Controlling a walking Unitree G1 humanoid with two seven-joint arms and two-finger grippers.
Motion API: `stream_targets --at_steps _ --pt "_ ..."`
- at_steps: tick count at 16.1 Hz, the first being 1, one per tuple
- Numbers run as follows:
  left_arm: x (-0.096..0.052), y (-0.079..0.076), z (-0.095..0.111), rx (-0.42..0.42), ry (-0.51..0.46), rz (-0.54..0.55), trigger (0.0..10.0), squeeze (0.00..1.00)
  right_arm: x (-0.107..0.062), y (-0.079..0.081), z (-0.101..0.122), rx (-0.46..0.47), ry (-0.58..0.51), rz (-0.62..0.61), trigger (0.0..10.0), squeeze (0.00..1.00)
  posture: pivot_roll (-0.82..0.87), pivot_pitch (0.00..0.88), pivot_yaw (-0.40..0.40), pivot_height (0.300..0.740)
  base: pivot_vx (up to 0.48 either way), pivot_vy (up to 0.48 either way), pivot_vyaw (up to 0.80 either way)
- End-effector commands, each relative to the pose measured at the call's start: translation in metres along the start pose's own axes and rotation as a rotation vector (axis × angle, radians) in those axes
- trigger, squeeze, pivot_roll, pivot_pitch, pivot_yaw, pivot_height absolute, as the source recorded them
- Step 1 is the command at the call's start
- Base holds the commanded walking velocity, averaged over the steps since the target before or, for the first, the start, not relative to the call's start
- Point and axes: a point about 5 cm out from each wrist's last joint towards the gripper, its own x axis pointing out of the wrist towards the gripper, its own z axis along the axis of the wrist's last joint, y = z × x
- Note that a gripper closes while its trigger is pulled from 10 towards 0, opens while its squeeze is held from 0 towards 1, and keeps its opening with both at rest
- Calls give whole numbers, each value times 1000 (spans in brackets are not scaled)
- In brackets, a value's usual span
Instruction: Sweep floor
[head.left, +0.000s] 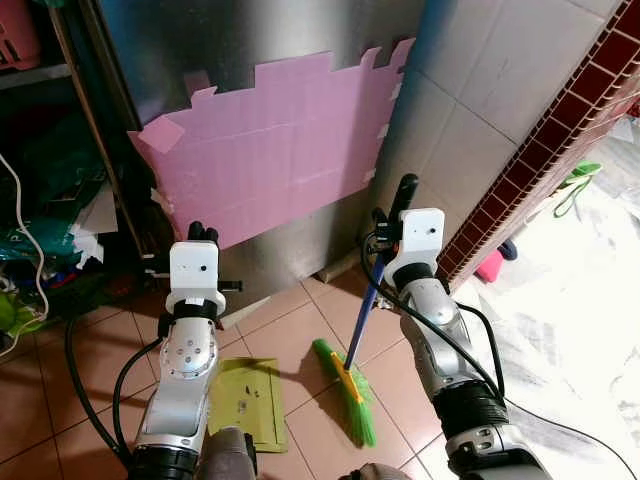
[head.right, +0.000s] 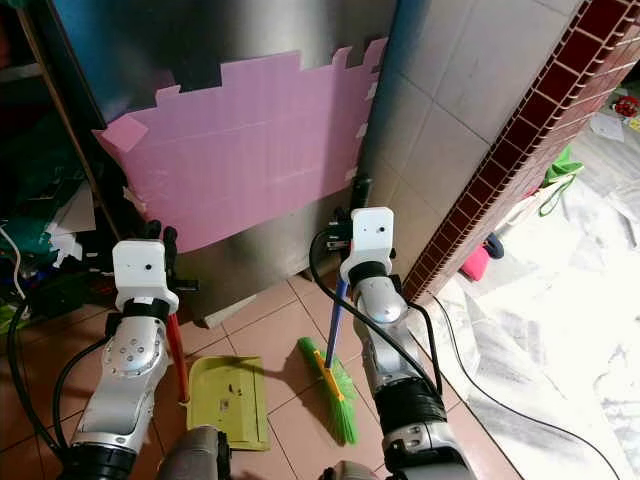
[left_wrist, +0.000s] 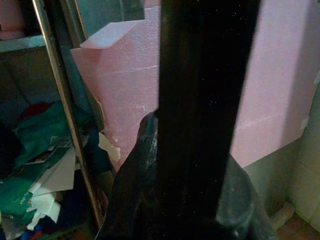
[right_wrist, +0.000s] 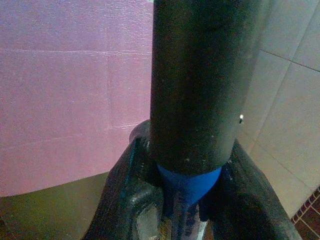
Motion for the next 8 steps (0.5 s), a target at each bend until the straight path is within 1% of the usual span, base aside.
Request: stream_targets --at_steps 1,6,7,8 --pt "-2 -1 -6 5 29 -3 10000 0 1 -3 -1 -14 14 -9 10000 0 79 85 -102 740 0 0 0" --pt "-2 -1 -6 5 29 -3 10000 0 1 -3 -1 -14 14 -9 10000 0 79 85 -102 740 0 0 0" --pt "8 6 -1 12 6 28 10000 0 9 -9 10 -42 -33 -17 10000 0 54 53 -100 740 0 0 0" --pt "23 18 9 18 -31 78 10000 0 19 -18 28 -71 -107 -37 10000 0 54 53 -100 740 0 0 0"
